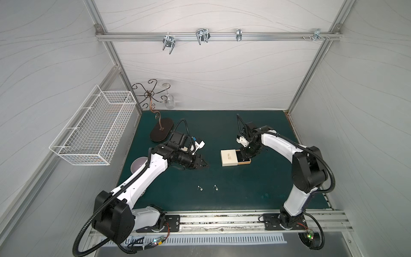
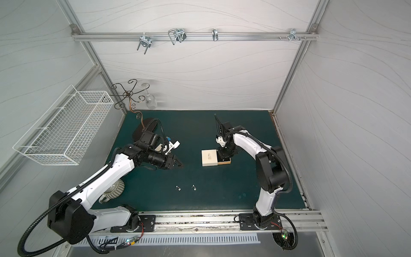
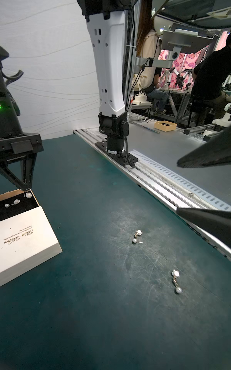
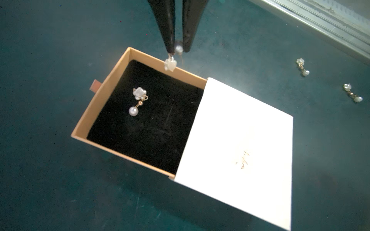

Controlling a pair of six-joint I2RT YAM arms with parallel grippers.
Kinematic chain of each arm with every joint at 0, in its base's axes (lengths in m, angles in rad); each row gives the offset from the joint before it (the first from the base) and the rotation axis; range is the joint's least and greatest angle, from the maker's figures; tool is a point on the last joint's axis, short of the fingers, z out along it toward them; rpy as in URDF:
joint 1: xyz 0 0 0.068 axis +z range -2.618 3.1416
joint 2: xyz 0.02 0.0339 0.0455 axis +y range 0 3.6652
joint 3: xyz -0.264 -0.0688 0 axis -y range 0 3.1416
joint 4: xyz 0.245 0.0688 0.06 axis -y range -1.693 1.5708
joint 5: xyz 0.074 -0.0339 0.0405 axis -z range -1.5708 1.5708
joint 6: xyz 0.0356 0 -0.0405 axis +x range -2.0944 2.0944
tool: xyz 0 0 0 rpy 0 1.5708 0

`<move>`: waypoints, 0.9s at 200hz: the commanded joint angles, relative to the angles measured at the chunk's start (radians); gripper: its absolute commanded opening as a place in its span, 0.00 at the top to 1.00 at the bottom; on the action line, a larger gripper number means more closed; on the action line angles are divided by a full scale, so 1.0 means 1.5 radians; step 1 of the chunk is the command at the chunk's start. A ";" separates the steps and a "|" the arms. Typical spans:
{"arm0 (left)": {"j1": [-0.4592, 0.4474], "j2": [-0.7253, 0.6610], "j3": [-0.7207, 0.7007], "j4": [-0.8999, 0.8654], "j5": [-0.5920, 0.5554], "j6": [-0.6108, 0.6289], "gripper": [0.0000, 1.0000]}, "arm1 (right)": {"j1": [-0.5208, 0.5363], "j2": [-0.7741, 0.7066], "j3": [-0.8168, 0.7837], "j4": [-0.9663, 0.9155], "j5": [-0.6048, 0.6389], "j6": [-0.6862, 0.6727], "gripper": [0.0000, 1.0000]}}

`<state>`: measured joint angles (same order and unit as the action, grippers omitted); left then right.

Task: Place the earrings into the drawer-style jewelry box
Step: Insert the earring into the inner lining.

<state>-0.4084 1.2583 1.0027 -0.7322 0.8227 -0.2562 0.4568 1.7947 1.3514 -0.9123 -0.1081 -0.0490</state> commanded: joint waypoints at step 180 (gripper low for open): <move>0.001 -0.004 0.000 0.023 0.007 0.017 0.63 | -0.006 0.137 0.112 -0.045 0.024 -0.028 0.92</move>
<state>-0.4084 1.2583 0.9997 -0.7258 0.8227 -0.2558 0.4538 1.9812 1.4914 -0.9440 -0.0769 -0.0711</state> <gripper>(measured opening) 0.373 0.086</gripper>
